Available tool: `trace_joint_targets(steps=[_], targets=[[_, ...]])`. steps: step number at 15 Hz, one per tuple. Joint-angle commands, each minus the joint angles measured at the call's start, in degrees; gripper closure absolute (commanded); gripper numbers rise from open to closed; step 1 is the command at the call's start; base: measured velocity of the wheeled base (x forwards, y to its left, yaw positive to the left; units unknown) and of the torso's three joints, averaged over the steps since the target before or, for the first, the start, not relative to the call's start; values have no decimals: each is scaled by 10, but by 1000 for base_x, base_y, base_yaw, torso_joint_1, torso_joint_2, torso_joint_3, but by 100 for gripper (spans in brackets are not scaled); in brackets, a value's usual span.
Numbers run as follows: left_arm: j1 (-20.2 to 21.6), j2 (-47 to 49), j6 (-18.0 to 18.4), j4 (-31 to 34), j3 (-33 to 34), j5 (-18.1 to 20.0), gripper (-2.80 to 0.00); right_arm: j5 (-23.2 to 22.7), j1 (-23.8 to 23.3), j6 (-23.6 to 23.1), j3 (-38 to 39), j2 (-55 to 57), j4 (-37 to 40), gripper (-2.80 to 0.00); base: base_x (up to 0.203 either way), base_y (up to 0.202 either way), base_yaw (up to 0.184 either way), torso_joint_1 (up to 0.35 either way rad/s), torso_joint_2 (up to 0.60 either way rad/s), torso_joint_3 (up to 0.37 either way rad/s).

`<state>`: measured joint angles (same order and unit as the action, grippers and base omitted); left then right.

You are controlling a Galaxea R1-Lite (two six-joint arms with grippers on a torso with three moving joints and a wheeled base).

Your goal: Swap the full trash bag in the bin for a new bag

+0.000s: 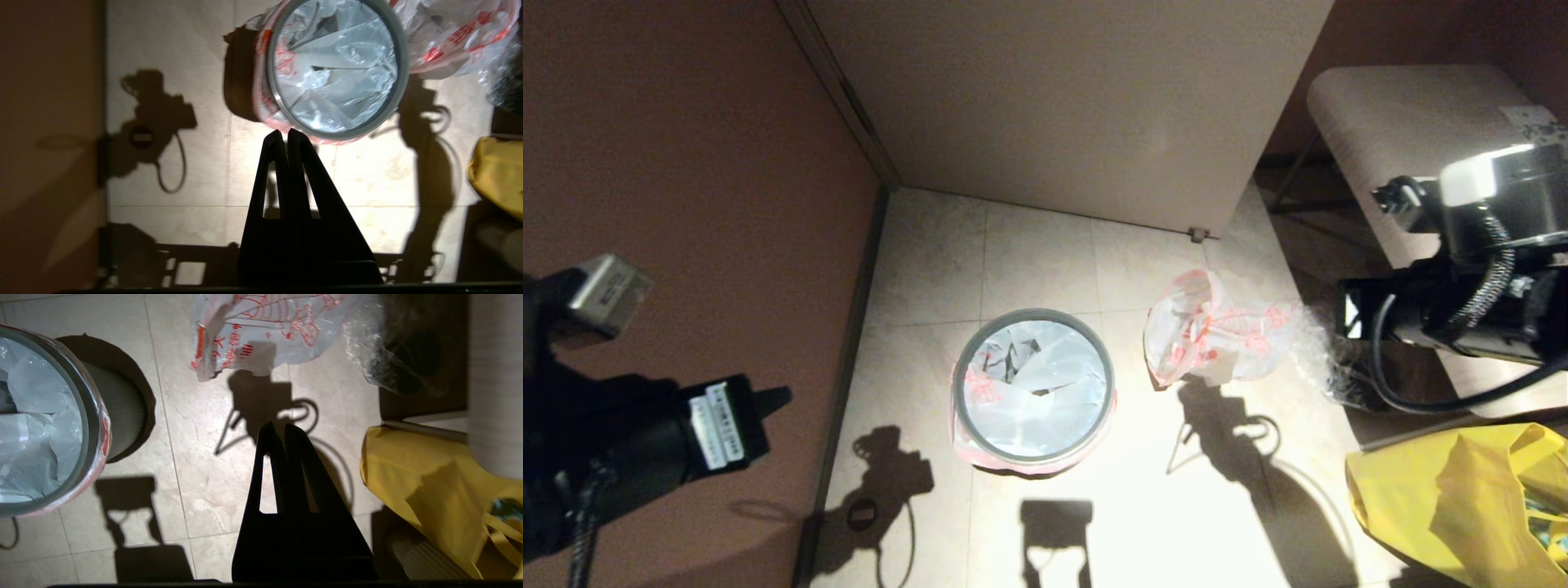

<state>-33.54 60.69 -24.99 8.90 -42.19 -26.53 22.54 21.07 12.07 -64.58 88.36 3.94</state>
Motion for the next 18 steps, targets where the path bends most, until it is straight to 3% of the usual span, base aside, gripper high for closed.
trace_joint_targets(steps=[1, 4, 8, 14, 18], targets=[[1, -96, 11, 2, 45, -9, 0, 2, -2, 0, 56, -108, 0, 0, 0, 0, 0, 0, 0, 0], [26, -174, 27, 4, 108, -20, 0, 2, -12, -2, 132, -197, 2, 0, 0, 0, 0, 0, 0, 0], [109, -251, 47, 2, 127, -31, 0, 2, -39, -11, 183, -277, 3, 0, 0, 0, 0, 0, 0, 0], [248, -359, 45, 5, 98, -32, 0, -10, -89, -25, 188, -414, 21, 0, 0, 0, 0, 0, 0, 0], [295, -380, 46, 5, 63, -41, 0, -18, -147, -52, 186, -486, 54, 0, 0, 0, 0, 0, 0, 0]])
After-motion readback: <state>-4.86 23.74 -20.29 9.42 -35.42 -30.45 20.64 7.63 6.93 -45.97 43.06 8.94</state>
